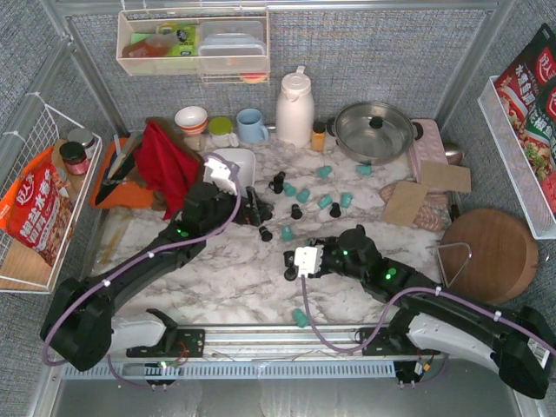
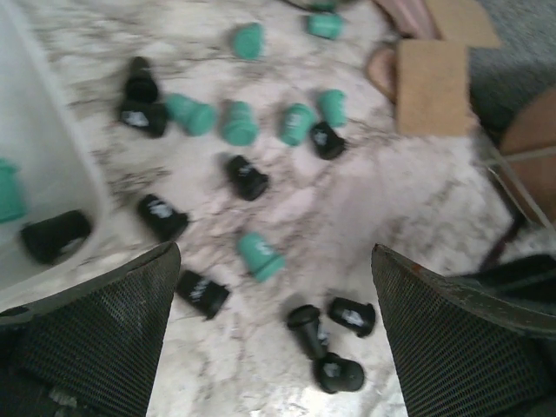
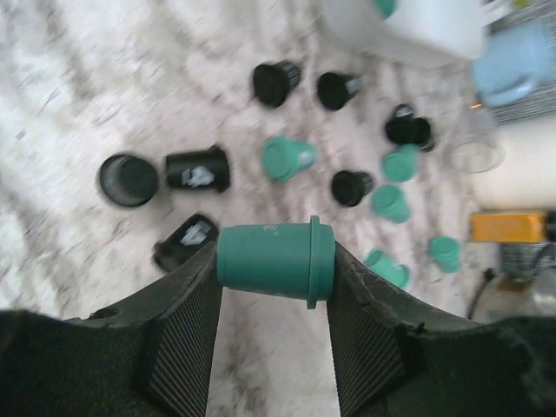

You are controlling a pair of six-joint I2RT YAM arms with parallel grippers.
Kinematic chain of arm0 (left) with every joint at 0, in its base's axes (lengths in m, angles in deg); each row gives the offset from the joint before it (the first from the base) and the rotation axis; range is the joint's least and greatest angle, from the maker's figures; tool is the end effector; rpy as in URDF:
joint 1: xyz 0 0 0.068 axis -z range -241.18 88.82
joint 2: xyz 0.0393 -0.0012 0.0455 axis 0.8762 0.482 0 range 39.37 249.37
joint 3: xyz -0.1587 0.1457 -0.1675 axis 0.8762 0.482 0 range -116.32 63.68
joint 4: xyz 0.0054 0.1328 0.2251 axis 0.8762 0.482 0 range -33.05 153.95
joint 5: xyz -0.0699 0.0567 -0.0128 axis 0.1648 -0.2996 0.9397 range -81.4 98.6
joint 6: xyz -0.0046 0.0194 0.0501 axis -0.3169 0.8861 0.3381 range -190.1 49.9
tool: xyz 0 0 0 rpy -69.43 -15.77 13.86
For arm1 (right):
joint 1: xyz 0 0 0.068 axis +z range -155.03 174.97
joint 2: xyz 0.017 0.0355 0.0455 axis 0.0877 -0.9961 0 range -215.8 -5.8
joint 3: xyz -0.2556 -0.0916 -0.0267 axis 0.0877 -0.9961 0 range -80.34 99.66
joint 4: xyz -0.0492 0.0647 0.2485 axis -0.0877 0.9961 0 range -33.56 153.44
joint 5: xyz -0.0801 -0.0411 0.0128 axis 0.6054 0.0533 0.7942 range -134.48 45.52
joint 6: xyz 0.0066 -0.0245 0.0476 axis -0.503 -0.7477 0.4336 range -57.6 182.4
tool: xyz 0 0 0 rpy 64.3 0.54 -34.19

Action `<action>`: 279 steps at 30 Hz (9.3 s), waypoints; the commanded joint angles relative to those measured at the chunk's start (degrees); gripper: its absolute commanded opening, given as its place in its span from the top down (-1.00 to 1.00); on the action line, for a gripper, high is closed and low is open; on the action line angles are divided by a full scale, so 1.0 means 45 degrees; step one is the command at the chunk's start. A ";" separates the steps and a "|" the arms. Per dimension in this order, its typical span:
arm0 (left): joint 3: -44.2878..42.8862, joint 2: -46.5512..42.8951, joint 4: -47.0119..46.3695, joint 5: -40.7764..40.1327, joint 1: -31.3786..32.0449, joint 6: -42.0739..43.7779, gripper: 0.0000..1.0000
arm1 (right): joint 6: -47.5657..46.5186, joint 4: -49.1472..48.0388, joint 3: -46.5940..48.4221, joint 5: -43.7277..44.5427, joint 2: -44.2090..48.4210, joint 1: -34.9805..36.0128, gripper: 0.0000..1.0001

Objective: Mix the coffee capsules in the storage basket

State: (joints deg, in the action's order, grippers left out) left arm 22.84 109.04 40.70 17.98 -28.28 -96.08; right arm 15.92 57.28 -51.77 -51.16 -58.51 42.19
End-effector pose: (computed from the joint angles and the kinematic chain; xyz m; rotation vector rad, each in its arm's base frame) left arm 0.2304 -0.1562 0.2718 0.2360 1.8605 -0.8711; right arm 0.1379 0.1549 0.2319 -1.5135 1.3165 0.1253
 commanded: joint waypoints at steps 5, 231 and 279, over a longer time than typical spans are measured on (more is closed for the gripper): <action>-0.0340 0.0791 -0.2610 0.2006 0.1310 -0.0167 -0.95 | 0.0926 -0.7356 -0.1616 0.1280 0.0560 -0.0293 0.41; 0.2314 0.4409 -1.1117 -0.3600 0.0277 0.6930 0.02 | 1.2560 0.3934 0.3748 0.2019 0.0853 -0.1852 -0.44; 0.1393 -0.0319 -0.1739 -0.4510 -0.1726 0.2261 -0.99 | 1.6950 0.7337 0.5315 0.4890 -0.6890 0.5549 -0.19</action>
State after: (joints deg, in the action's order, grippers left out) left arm 28.96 107.53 32.00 -3.39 -36.04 -84.28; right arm 89.27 87.24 -28.03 -28.51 -88.47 65.91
